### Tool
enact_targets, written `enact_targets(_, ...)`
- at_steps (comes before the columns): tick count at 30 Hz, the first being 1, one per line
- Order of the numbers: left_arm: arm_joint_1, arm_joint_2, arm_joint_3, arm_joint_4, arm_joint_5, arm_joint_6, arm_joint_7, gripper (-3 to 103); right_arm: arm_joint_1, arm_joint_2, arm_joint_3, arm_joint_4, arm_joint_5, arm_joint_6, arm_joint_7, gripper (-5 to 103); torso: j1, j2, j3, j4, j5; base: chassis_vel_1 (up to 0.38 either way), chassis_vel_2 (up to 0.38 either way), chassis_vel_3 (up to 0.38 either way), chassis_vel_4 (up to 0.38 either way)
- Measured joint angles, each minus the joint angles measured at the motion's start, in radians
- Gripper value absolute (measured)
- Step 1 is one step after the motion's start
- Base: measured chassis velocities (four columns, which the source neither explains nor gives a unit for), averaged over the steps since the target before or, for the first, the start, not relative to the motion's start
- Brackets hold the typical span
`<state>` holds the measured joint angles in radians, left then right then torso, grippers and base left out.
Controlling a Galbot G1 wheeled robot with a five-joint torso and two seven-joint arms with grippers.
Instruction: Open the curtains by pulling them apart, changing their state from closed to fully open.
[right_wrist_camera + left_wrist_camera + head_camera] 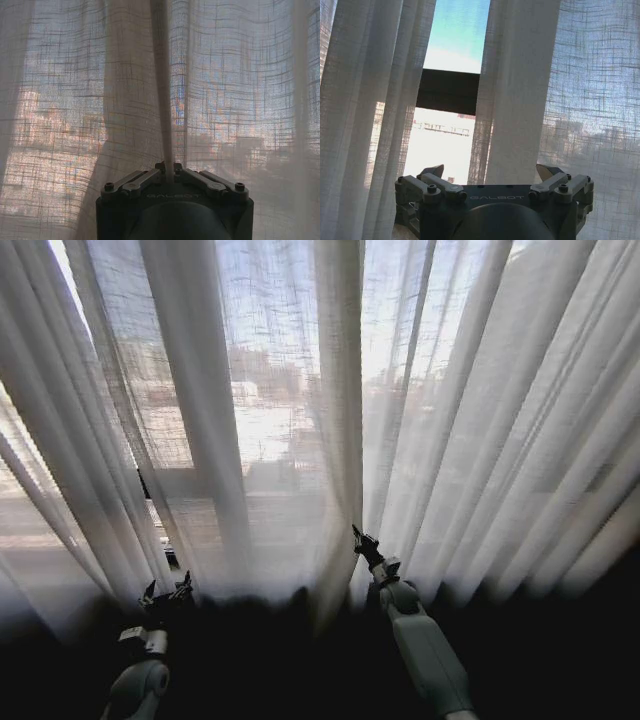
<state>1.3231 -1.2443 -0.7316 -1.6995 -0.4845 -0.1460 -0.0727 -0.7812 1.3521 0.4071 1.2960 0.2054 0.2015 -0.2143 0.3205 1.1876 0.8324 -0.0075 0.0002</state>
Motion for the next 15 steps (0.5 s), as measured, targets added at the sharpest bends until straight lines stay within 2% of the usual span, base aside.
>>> enact_targets(15, 0.000, 0.000, 0.000, 0.000, 0.000, 0.000, 0.000, 100, -0.008, -0.010, 0.010, 0.006, 0.010, 0.000, -0.007, 0, 0.000, 0.000, 0.000, 0.0001, -0.0001, -0.356, -0.352, 0.359, 0.351)
